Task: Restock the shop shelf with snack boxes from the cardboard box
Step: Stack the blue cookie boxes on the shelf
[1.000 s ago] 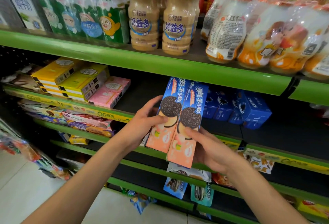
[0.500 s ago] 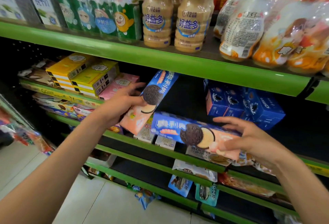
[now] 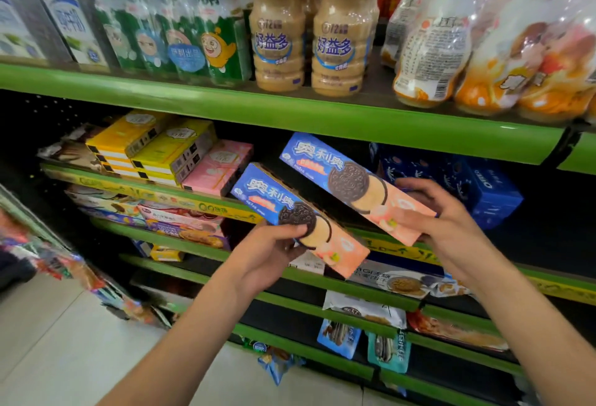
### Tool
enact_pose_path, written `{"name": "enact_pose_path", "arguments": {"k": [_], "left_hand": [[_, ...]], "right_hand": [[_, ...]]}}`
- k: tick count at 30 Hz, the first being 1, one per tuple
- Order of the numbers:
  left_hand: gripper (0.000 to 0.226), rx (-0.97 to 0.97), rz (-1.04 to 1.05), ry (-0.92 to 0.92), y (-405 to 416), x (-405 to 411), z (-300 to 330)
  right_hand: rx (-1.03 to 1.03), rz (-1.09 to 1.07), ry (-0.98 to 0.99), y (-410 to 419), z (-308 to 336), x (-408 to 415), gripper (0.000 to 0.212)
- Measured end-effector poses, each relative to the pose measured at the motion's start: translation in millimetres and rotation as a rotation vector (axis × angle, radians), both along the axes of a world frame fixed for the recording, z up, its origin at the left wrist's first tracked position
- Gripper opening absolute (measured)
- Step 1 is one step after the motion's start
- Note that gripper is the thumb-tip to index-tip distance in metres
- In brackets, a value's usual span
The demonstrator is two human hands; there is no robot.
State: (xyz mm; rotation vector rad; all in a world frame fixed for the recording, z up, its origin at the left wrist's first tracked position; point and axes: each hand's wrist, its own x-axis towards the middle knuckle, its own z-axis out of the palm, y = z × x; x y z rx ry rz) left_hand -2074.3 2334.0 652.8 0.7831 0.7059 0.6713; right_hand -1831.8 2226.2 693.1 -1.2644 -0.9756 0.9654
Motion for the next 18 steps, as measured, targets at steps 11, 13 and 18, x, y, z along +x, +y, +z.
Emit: {"name": "enact_pose_path", "arguments": {"k": [11,13,18], "left_hand": [[0.058,-0.086,-0.047,-0.138,-34.3,25.9,-10.3],[0.053,-0.094,-0.040,-0.189,-32.5,23.7,-11.6],[0.039,-0.094,-0.018,-0.257,-19.5,16.9,-14.6]], "right_hand": [[-0.053,0.166,0.043,26.3,-11.0,3.6,0.063],[-0.070,0.196,0.046,26.3,-10.8,11.8,0.065],[-0.102,0.268,0.068,29.0,-11.7,20.7,0.058]]}}
